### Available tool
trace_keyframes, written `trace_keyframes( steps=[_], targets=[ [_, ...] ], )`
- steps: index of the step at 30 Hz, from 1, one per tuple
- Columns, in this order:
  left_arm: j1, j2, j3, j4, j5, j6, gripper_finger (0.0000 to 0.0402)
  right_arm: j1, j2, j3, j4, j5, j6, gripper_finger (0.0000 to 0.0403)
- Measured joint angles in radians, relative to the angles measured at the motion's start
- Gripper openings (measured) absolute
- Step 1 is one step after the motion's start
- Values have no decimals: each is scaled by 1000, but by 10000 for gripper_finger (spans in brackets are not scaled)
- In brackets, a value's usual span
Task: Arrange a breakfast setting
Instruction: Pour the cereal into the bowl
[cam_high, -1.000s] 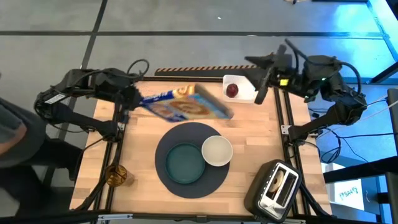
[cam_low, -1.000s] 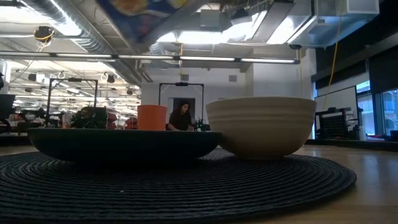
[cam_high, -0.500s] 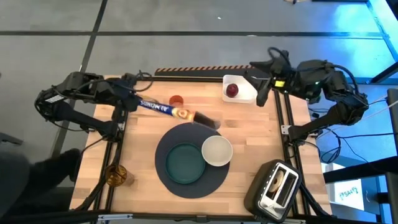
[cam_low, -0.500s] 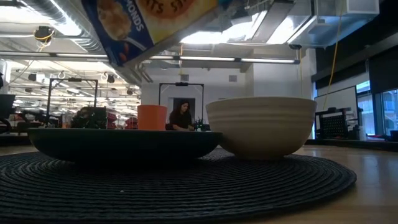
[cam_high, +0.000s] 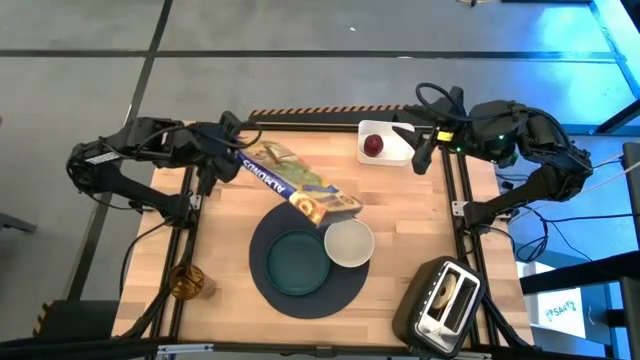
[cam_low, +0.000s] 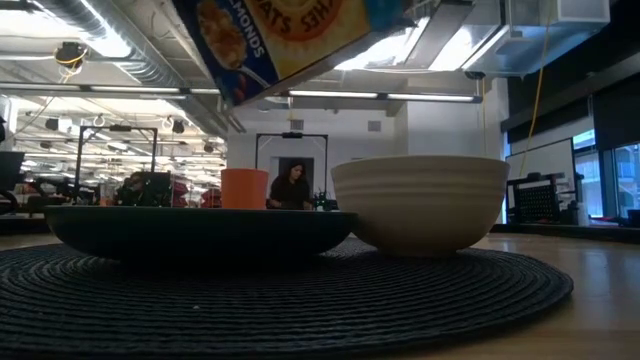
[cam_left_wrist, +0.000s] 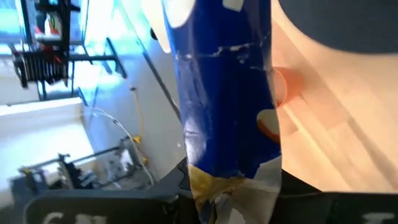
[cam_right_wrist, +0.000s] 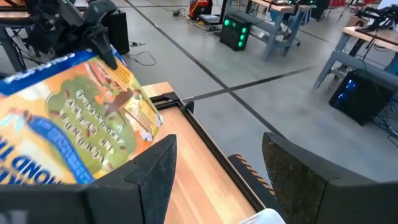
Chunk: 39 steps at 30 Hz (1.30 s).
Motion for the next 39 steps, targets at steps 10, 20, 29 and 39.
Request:
trace_keyframes(
  steps=[10, 20, 29, 39],
  targets=[
    [42, 62, 0, 143, -22, 223, 63, 0, 0, 0, -8, 4, 19, 227],
    [74, 112, 0, 208, -24, 429, 63, 0, 0, 0, -43, 4, 46, 227],
    [48, 157, 0, 275, -27, 556, 63, 0, 0, -1, -96, 4, 99, 227],
    [-12, 209, 0, 303, -75, 643, 63, 0, 0, -1, -96, 3, 99, 227]
  ],
)
